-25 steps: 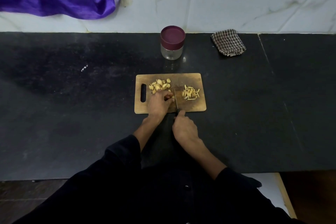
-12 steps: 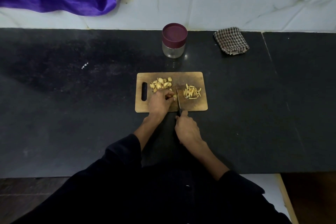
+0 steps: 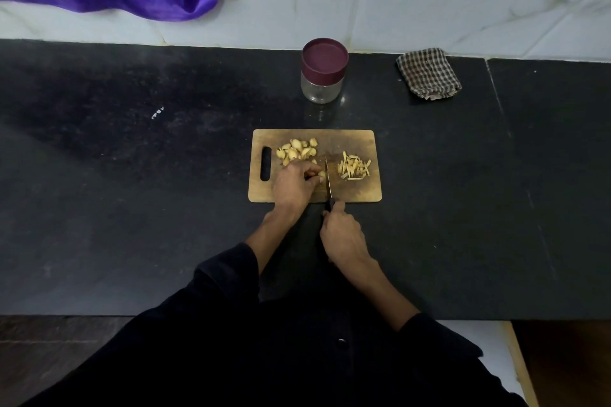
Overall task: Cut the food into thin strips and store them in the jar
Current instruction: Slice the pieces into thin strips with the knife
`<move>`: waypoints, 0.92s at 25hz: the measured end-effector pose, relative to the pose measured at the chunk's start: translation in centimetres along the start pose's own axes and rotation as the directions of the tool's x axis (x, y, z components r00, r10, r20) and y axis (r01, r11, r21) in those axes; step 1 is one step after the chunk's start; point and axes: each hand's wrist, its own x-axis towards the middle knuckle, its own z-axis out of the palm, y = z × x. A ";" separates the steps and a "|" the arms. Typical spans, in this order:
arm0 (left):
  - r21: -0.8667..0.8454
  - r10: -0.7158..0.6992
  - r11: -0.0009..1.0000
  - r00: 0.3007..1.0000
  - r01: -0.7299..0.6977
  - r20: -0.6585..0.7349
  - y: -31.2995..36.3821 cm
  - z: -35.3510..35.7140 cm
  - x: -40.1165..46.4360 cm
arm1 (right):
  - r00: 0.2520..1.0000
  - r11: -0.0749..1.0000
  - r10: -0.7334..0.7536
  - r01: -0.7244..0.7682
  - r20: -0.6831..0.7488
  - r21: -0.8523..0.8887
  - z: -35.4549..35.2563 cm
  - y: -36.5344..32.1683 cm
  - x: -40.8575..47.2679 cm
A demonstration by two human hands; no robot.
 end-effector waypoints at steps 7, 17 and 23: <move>-0.014 -0.013 1.000 1.000 0.013 -0.002 0.0 0.0 0.0 | 1.000 1.000 0.013 -0.012 0.011 -0.001 0.0 0.1 0.1; -0.013 -0.019 1.000 1.000 0.019 0.000 0.3 -0.2 0.0 | 0.997 0.998 0.068 -0.068 0.024 -0.004 -1.5 -1.3 1.4; 0.030 -0.020 0.999 0.999 0.020 -0.025 0.5 0.0 -0.4 | 0.998 0.997 0.034 -0.029 0.061 -0.073 -0.4 0.6 -0.7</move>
